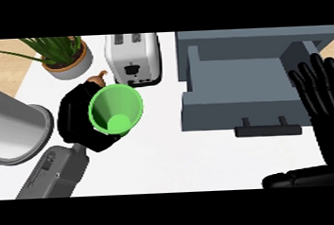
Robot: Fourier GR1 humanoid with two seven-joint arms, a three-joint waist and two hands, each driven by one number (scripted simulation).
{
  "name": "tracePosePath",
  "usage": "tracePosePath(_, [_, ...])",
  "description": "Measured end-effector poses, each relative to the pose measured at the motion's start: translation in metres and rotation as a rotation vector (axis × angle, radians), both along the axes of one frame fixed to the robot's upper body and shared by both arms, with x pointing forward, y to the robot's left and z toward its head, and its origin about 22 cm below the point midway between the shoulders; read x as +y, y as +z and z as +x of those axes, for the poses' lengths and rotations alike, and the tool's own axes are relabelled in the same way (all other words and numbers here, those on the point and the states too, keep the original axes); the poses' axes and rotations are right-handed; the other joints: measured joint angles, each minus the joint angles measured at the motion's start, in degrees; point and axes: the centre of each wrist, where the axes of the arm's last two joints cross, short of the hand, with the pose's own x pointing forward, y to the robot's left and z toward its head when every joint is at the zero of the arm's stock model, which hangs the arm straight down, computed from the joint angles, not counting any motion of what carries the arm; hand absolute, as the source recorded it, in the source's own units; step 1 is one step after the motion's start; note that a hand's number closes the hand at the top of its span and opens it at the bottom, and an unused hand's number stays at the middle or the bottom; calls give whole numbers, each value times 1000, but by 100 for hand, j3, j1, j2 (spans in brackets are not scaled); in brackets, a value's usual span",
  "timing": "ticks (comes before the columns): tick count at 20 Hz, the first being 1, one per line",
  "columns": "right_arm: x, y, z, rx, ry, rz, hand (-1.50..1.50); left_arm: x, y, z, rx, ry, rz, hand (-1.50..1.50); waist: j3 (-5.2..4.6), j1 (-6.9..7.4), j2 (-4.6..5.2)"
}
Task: Pick up the cup, place it into the drawer and close the drawer
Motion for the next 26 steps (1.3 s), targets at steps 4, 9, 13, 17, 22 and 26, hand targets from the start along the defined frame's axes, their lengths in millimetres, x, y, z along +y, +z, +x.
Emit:
tracePosePath(4, [-2, 5, 4, -8, 1, -5, -150, -27, 33, 13, -19, -14, 5, 150, -1, -24, 7])
tracePosePath(9, [-5, 4, -1, -10, -11, -3, -150, -51, 83, 27, -39, -26, 26, 150, -2, -40, 9])
tracePosePath(13, [-5, -2, 4, -14, -11, -4, -150, -68, 107, 40, -46, -26, 55, 150, -2, -48, 16])
tracePosePath(17, [-7, -5, 7, -12, -8, -4, -150, -85, 129, 54, -43, -24, 93, 150, -2, -58, 18])
tracePosePath(22, [-7, 0, 8, -10, -9, 0, -150, -111, 149, 69, -35, -30, 126, 150, -2, -72, 22])
tracePosePath(26, [-8, 2, 8, -6, -9, -4, -150, -128, 161, 78, -10, -37, 160, 150, -4, -79, 22])
